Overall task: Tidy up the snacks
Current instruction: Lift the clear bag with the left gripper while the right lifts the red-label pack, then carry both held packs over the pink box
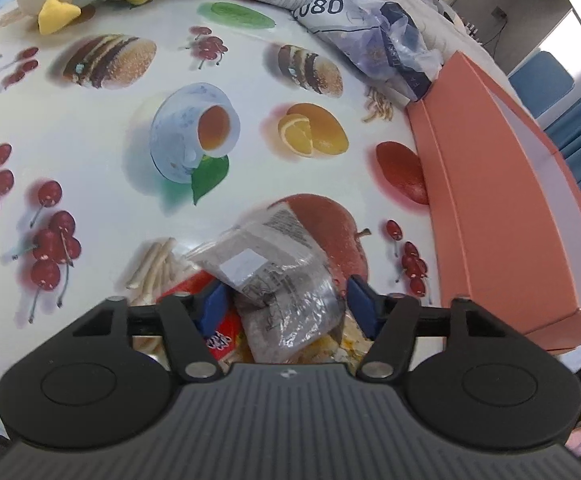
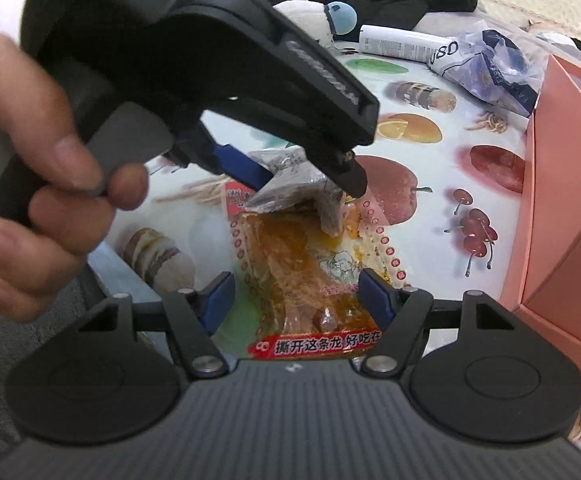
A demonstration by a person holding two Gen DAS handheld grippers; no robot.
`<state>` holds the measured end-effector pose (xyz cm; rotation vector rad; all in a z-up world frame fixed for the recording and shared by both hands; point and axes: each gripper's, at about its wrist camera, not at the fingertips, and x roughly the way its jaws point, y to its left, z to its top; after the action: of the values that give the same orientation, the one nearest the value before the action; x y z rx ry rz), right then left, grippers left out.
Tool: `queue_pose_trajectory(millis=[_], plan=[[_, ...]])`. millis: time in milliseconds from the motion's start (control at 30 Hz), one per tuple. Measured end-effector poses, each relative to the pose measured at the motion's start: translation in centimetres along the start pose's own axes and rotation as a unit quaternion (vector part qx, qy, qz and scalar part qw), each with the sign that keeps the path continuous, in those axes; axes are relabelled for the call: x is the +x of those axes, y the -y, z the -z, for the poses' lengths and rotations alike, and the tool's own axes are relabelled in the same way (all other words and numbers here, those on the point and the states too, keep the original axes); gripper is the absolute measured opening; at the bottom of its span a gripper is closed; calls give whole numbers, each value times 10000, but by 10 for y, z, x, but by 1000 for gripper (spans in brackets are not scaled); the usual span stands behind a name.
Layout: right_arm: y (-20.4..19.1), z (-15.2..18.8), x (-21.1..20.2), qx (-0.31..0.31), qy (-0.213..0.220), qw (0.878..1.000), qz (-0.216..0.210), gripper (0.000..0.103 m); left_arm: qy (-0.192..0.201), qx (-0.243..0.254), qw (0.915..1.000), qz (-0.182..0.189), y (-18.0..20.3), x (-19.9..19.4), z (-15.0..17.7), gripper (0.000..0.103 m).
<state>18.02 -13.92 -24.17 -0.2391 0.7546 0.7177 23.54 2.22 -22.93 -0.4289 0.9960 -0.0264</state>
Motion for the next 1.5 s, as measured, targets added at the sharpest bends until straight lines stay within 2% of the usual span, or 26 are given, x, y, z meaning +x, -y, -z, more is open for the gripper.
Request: queue_pose_trajectory(millis=[200,367,533,733,1100,1500], plan=[[-3,-2,1,-119,-95,9999,65,69,85,61,9999,-62,0,-2,2,59],[-5,-2,0,-155,-127,9998,47,62,112,65,9999,-47,-2,-8,4,56],[-7,-3,-1,-159,-173,9997,24,42,187,-23,9998,14,-10,-19,7,55],[-12,-8,-3,-127,-192,9997,118,27,334,-87,9994,93,-17,-42,10,54],[-2,-18,-16,446,-123,9971,609,22,742,-5,9970,205,-11,-97,10,54],[9,-40,-57,1125,233,9918,561,20,925,49,9957,21,-7,-147,16,54]])
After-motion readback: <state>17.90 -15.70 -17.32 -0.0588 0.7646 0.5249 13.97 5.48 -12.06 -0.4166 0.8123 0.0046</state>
